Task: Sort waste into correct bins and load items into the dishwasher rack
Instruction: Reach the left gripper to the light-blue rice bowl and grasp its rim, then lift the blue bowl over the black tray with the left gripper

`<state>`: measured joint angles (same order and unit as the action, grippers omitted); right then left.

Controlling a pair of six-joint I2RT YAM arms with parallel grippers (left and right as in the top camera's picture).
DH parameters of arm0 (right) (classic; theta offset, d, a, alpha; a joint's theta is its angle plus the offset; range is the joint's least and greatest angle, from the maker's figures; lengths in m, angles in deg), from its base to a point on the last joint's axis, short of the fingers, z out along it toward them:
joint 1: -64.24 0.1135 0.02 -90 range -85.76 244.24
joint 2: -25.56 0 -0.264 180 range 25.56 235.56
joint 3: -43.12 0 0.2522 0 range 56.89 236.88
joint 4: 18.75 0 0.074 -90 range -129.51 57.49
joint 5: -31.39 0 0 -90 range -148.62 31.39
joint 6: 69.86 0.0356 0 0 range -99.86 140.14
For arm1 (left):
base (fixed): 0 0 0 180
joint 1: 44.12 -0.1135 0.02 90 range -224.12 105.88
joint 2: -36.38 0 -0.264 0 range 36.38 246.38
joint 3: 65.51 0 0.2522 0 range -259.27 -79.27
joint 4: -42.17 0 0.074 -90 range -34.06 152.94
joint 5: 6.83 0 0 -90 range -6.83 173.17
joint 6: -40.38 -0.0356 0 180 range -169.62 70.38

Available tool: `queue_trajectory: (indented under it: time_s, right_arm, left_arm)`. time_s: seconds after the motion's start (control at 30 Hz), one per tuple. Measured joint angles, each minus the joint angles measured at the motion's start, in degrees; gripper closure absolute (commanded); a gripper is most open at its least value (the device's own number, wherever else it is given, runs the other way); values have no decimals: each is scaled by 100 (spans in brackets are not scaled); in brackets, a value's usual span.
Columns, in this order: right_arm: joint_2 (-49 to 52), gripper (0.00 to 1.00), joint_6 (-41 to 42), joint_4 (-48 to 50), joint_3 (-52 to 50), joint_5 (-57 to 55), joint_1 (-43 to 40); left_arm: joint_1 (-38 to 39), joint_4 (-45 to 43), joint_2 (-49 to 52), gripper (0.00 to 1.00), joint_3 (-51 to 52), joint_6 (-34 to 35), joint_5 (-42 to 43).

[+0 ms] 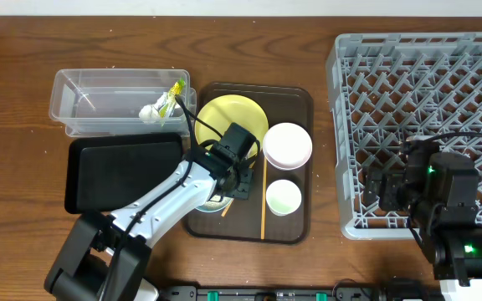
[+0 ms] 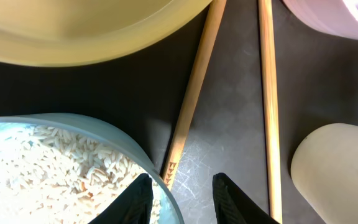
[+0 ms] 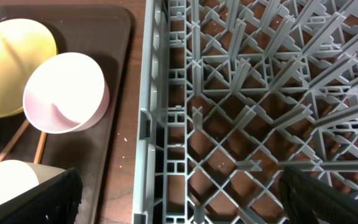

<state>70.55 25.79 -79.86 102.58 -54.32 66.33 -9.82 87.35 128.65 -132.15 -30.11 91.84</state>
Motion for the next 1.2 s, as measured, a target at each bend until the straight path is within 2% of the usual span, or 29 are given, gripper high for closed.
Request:
queue_trajectory:
  time_s: [0.17, 0.33, 0.6, 0.83, 1.0, 1.2]
  right_arm:
    - [0, 1, 0, -4, 0, 0, 0]
    - [0, 1, 0, -22, 0, 0, 0]
    - [0, 1, 0, -31, 0, 0, 0]
    - [0, 1, 0, -44, 0, 0, 0]
    - [0, 1, 0, -85, 0, 0, 0]
    - [0, 1, 0, -85, 0, 0, 0]
  left_arm:
    - [0, -13, 0, 66, 48, 22, -4]
    - [0, -37, 0, 70, 66, 39, -4]
    - [0, -35, 0, 70, 111, 42, -7]
    - [0, -35, 87, 81, 127, 66, -7]
    - [0, -20, 114, 93, 149, 129, -35]
    - [4, 48, 11, 94, 146, 131, -138]
